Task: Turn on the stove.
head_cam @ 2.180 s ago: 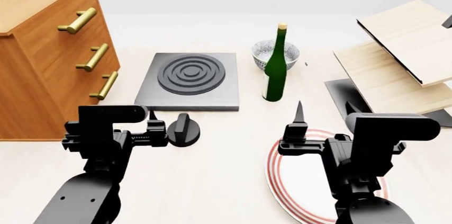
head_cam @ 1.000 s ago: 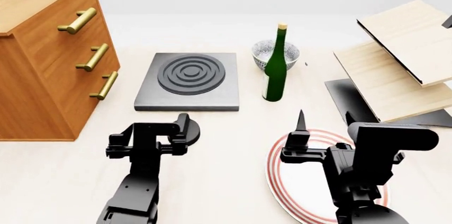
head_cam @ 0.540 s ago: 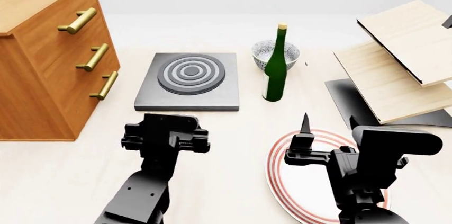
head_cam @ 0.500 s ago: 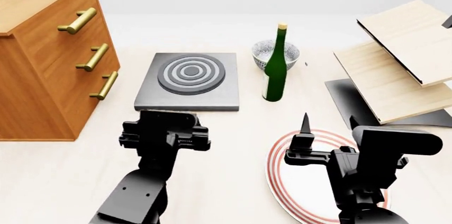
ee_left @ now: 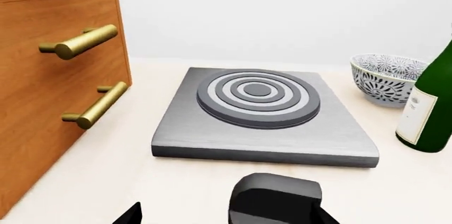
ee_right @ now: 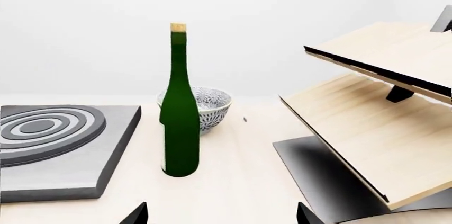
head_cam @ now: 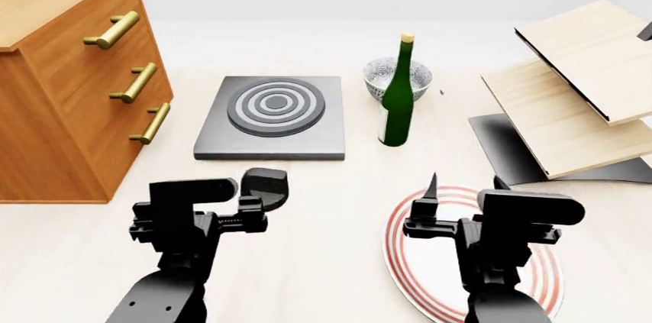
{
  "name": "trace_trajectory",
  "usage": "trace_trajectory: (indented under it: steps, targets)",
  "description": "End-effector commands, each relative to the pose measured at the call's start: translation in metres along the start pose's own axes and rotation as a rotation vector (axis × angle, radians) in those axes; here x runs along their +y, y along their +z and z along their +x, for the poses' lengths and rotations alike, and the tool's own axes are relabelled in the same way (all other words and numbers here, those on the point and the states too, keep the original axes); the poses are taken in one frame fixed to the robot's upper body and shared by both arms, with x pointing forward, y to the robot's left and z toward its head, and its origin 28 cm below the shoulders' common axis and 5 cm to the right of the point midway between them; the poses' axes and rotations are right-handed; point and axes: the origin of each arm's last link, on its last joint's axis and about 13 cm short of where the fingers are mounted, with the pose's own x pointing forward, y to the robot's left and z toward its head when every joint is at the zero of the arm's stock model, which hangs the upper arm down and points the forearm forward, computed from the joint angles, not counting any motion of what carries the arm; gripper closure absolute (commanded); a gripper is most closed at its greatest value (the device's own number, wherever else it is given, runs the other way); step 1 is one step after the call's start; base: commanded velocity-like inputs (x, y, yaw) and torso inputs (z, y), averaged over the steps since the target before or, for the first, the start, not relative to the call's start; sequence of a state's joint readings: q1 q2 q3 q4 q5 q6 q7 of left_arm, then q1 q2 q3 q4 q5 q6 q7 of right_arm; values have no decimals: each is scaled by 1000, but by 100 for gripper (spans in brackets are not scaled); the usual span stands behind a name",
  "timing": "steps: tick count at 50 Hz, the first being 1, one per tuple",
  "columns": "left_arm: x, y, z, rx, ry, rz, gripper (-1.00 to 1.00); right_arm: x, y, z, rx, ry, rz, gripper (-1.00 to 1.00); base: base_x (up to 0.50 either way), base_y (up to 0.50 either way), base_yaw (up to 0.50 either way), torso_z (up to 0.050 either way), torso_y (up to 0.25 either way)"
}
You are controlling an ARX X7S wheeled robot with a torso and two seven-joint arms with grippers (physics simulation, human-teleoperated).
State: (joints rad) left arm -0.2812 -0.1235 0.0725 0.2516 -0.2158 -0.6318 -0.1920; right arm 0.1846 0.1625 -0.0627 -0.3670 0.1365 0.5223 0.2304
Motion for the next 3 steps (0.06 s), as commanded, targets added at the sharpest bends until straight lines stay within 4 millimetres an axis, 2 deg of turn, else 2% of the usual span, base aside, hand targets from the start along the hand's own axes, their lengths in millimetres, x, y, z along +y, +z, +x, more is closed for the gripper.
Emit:
trace_trajectory:
  steps: [1,3]
  targets:
    - [8,-58,14,53,57,25,-100,5,-52,18,22,-21,-73,-100,0,0,0,0,0]
    - [9,-77,21,77,73,36,-100,7,-70,21,18,-31,-116,-100,0,0,0,0,0]
